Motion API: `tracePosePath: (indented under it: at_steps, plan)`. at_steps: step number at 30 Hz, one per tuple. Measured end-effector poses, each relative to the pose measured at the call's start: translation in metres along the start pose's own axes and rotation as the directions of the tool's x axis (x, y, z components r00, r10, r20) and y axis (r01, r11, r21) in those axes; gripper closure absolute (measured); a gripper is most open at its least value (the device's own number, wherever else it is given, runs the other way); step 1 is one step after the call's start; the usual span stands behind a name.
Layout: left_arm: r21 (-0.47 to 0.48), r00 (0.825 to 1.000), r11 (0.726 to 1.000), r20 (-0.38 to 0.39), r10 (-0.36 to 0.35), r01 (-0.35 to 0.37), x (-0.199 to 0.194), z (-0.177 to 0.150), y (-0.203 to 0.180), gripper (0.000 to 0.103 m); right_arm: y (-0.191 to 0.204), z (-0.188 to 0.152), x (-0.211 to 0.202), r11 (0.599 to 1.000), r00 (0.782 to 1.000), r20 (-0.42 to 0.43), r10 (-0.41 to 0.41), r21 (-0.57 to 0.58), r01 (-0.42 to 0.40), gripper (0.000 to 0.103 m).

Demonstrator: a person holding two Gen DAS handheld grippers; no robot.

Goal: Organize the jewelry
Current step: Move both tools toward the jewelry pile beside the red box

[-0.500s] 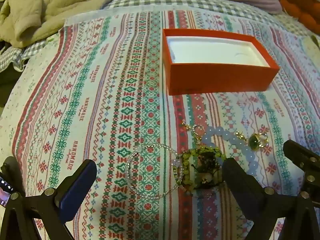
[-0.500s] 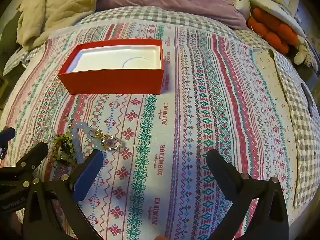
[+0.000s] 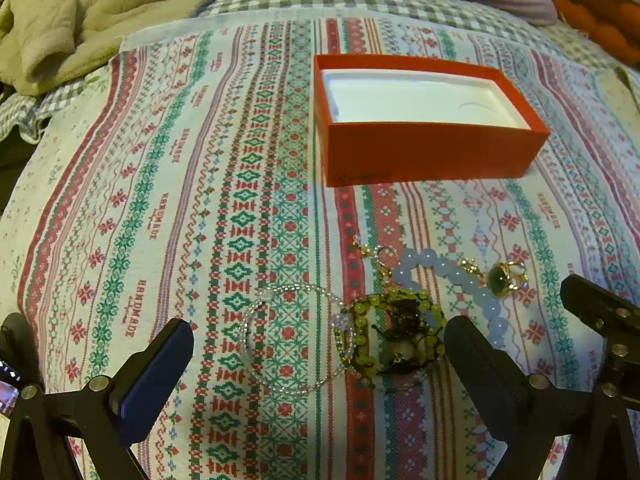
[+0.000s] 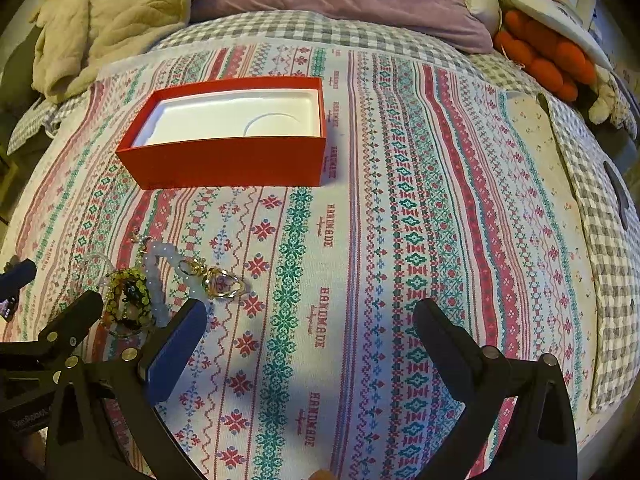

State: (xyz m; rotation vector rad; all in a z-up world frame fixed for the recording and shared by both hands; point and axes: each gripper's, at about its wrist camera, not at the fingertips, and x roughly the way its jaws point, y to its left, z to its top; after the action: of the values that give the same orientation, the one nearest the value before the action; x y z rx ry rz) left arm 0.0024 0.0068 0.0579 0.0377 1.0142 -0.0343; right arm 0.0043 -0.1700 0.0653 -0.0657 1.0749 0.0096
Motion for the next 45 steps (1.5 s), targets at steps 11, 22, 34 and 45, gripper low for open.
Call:
tracePosePath:
  at_steps: [11, 22, 34, 45]
  plan:
    - [0.001, 1.000, 1.000, 0.001, -0.002, 0.002, 0.000, 0.000, -0.002, 0.000, -0.003, 0.000, -0.001, 1.000, 1.000, 0.019, -0.016, -0.008, 0.016, 0.000]
    - [-0.001, 1.000, 1.000, 0.001, -0.008, 0.008, -0.002, 0.001, -0.003, 0.000, -0.004, 0.001, -0.002, 1.000, 1.000, 0.023, 0.001, 0.003, -0.001, 0.000]
    - [0.016, 0.997, 0.998, -0.032, -0.067, 0.067, -0.006, 0.005, -0.002, 0.000, -0.007, 0.006, -0.006, 1.000, 1.000, -0.023, -0.018, -0.012, 0.018, 0.000]
    - [0.039, 0.982, 0.989, -0.134, -0.135, 0.142, 0.005, 0.033, 0.019, 0.000, -0.024, 0.025, -0.003, 0.997, 0.995, -0.072, 0.069, 0.022, -0.067, 0.000]
